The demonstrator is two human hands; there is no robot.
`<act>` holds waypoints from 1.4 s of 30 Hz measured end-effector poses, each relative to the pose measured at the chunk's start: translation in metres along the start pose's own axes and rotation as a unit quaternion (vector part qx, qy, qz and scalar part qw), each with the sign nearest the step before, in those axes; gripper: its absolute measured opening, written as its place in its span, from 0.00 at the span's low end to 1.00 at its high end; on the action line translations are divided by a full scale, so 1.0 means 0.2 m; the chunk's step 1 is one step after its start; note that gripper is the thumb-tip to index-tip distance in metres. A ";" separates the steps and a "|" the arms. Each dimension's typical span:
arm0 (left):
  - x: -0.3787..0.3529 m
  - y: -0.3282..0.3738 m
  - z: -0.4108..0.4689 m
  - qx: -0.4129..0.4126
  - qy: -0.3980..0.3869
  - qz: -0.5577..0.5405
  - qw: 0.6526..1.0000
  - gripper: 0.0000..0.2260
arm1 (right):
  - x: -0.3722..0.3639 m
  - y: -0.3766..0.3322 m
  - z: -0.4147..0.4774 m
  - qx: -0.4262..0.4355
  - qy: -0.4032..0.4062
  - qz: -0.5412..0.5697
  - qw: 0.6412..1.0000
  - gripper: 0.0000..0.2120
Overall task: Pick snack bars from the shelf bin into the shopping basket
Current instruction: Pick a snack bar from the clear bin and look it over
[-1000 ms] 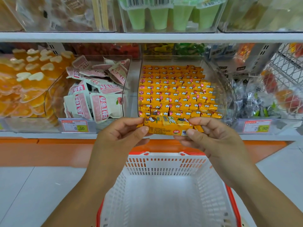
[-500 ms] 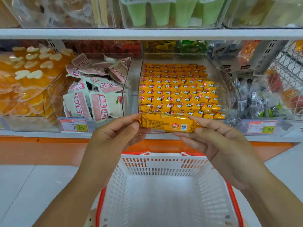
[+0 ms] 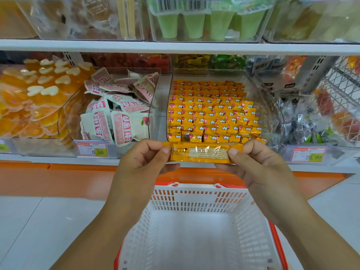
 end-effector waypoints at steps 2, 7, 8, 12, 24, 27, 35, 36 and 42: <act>0.00 0.01 0.00 -0.004 0.009 -0.009 1.000 0.04 | 0.01 0.01 0.00 0.001 0.011 0.008 1.000 0.24; -0.01 0.04 -0.03 -0.038 0.022 0.041 0.998 0.09 | -0.01 -0.04 -0.01 0.039 0.014 -0.003 0.999 0.22; -0.01 0.04 -0.03 -0.040 0.024 0.054 0.997 0.10 | 0.00 -0.03 -0.01 0.039 0.021 -0.009 0.999 0.18; -0.05 0.01 -0.03 0.004 -0.019 0.044 0.999 0.12 | 0.03 0.01 0.01 0.018 0.038 -0.021 0.999 0.20; -0.03 -0.09 0.03 0.083 0.000 -0.005 0.997 0.08 | -0.01 0.07 0.05 -0.048 -0.024 0.082 0.995 0.20; -0.05 -0.10 0.06 0.082 -0.003 0.047 0.996 0.09 | -0.03 0.08 0.05 -0.047 -0.029 -0.025 0.998 0.23; -0.15 -0.09 0.19 -0.214 -0.027 0.525 0.823 0.18 | 0.02 -0.14 0.21 0.052 0.104 -0.125 0.985 0.09; -0.16 -0.11 0.20 -0.236 -0.020 0.567 0.789 0.20 | 0.01 -0.19 0.24 0.072 0.109 -0.141 0.981 0.07; -0.11 -0.16 0.19 -0.275 -0.026 0.626 0.730 0.25 | -0.17 -0.24 0.44 0.103 0.031 -0.439 0.892 0.08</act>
Point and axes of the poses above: each hand's wrist, its own z-axis towards the middle knuckle, its own x-axis out of the back of the hand, y = z × x, the point moved 8 cm from there along z, towards the middle knuckle, and after that the axes turned 4 degrees about -x, right-handed, at the moved point
